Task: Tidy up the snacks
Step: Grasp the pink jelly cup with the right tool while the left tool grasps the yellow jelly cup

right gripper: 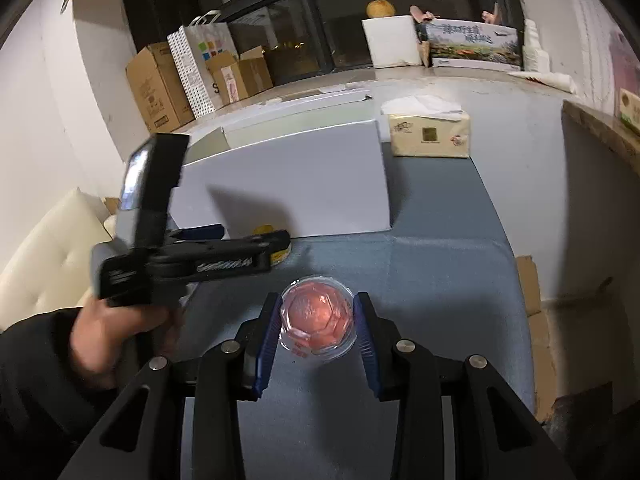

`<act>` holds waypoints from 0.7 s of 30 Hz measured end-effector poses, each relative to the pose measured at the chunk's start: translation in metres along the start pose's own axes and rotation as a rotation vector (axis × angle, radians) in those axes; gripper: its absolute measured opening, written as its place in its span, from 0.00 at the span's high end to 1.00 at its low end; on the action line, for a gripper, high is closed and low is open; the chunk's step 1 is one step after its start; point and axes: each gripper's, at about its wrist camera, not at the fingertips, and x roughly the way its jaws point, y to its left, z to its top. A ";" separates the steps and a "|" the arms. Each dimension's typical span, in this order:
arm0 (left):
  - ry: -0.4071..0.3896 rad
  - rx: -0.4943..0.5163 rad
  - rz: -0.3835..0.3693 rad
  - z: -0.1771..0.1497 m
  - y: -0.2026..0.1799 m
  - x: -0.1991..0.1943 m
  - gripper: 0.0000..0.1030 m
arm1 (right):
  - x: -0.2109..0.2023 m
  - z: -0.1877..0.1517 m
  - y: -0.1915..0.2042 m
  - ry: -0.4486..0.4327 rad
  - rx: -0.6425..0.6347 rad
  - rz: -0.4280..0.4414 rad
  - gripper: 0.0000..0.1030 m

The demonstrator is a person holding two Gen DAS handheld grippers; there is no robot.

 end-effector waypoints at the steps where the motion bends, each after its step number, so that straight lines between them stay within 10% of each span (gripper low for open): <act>1: -0.012 -0.007 0.008 0.000 0.000 0.001 0.07 | -0.001 -0.001 -0.001 -0.003 0.005 0.002 0.61; 3: -0.015 -0.011 0.012 -0.001 0.001 0.002 0.13 | -0.003 -0.002 -0.001 -0.010 0.011 0.005 0.62; 7: 0.027 -0.052 -0.036 -0.002 0.008 0.004 0.64 | -0.007 -0.002 0.003 -0.019 0.009 0.015 0.78; 15: 0.016 -0.007 -0.102 -0.015 0.004 -0.009 0.65 | 0.007 -0.007 0.006 0.010 -0.008 -0.023 0.76; 16: 0.012 -0.009 -0.111 -0.016 0.004 -0.011 0.65 | 0.008 -0.006 0.007 0.013 -0.014 -0.035 0.72; 18: 0.000 -0.006 -0.125 -0.017 0.007 -0.020 0.66 | 0.012 -0.006 0.010 0.019 -0.024 -0.036 0.29; 21: -0.029 -0.002 -0.141 -0.018 0.010 -0.036 0.66 | 0.022 -0.003 0.016 0.012 -0.062 -0.009 0.21</act>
